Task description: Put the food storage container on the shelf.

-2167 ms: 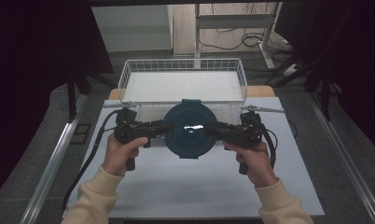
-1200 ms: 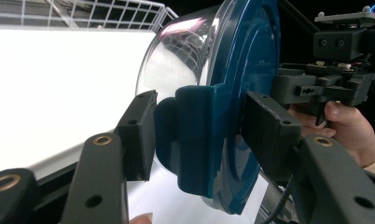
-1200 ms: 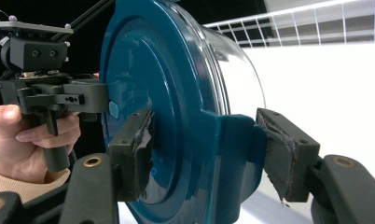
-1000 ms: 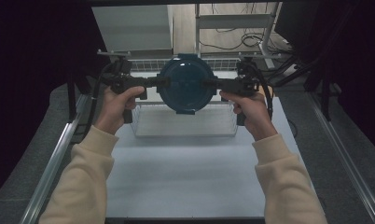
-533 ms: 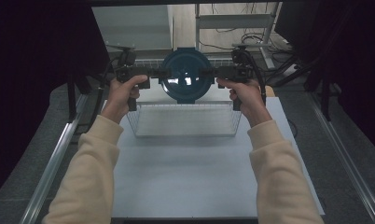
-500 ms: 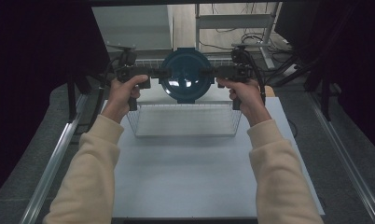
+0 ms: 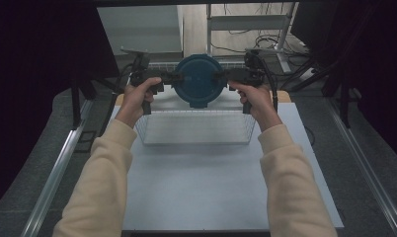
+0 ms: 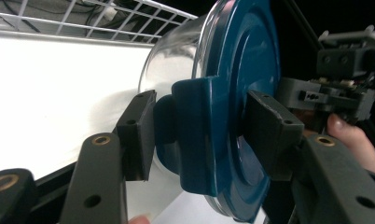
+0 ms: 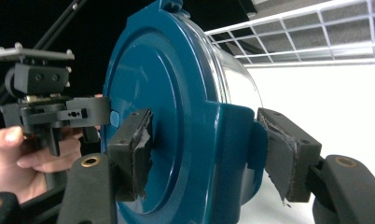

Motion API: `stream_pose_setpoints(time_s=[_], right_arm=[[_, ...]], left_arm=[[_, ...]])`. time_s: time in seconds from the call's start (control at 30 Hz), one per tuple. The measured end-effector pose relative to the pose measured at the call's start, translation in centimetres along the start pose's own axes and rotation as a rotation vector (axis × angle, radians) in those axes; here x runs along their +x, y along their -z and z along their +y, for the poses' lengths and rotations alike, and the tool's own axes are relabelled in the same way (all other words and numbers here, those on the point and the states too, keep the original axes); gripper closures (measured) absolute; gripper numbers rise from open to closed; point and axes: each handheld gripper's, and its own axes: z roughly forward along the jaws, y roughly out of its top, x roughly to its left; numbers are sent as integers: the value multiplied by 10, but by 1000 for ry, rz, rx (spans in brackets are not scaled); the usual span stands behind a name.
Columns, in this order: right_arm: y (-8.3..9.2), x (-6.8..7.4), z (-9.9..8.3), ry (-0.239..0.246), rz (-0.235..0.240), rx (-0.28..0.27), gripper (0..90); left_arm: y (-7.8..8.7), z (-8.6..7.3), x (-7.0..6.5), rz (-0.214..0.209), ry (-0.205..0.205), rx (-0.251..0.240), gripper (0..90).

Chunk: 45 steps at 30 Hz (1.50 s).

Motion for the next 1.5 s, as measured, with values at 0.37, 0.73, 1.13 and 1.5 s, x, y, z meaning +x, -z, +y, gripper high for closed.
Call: stream_pose_setpoints(time_s=[0.37,0.73,1.13,1.5], right_arm=[[-14,-14,-2,-150,5,-12,364],[-17,-11,-4,-127,-55,-43,274],[38,28,-31,253,-156,-122,194],[79,31,-115,419,-128,-127,212]], left_arm=[[-9,3,20,-9,134,-22,446],[-2,1,16,28,61,-61,312],[30,-36,-24,67,-195,-85,226],[49,-121,-39,118,-387,-38,223]])
